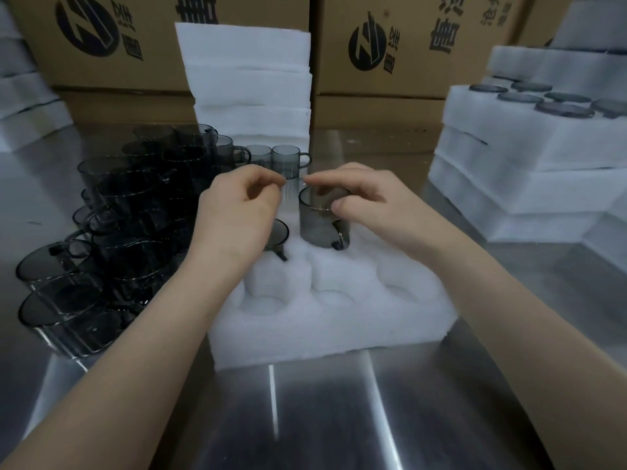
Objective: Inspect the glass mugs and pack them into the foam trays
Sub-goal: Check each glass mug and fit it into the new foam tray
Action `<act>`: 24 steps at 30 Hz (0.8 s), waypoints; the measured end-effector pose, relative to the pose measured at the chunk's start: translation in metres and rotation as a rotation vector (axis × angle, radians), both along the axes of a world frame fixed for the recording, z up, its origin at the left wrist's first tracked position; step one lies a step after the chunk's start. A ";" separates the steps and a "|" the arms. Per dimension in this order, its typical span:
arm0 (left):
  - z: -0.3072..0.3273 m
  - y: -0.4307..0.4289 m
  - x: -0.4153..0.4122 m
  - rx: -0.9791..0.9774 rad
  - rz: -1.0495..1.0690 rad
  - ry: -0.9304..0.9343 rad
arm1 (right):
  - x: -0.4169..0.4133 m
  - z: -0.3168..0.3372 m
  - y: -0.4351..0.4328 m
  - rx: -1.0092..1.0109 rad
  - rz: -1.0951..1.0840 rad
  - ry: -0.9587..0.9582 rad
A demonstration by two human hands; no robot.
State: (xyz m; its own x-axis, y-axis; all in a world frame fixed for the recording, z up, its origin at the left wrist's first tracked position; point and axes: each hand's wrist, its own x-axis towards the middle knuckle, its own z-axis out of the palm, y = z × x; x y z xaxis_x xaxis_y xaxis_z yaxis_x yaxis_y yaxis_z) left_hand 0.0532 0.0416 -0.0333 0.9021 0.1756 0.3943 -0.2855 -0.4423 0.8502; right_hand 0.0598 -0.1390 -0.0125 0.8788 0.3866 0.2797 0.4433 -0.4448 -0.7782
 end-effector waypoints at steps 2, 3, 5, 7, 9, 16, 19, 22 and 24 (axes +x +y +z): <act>0.000 0.000 -0.001 0.032 0.003 0.011 | -0.001 0.003 -0.002 -0.038 0.017 0.006; 0.001 0.000 -0.001 0.050 -0.001 0.018 | 0.000 0.003 -0.002 -0.059 0.022 0.008; 0.001 -0.001 -0.002 0.091 -0.015 0.033 | 0.000 0.002 -0.002 -0.101 0.035 0.001; 0.000 -0.002 -0.002 0.125 -0.032 0.038 | 0.001 -0.002 0.001 -0.134 0.042 -0.039; 0.000 -0.003 -0.002 0.143 -0.044 0.040 | 0.003 -0.005 0.003 -0.158 0.038 -0.095; 0.000 -0.003 -0.001 0.166 -0.050 0.035 | 0.006 -0.006 -0.006 -0.010 0.051 0.069; -0.001 -0.002 -0.001 0.170 -0.062 0.041 | 0.004 -0.004 -0.008 -0.046 0.092 0.100; -0.001 -0.002 -0.001 0.180 -0.064 0.038 | 0.004 -0.002 -0.007 -0.172 0.109 0.084; -0.001 -0.003 -0.001 0.185 -0.064 0.038 | 0.006 -0.002 -0.008 -0.249 0.105 0.079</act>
State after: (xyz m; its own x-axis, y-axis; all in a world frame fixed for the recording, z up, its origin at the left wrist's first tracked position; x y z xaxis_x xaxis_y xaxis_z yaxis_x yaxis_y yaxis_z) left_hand 0.0522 0.0391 -0.0340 0.9239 0.0450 0.3799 -0.2872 -0.5743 0.7666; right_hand 0.0657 -0.1466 -0.0146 0.8456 0.5250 0.0969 0.4395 -0.5817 -0.6844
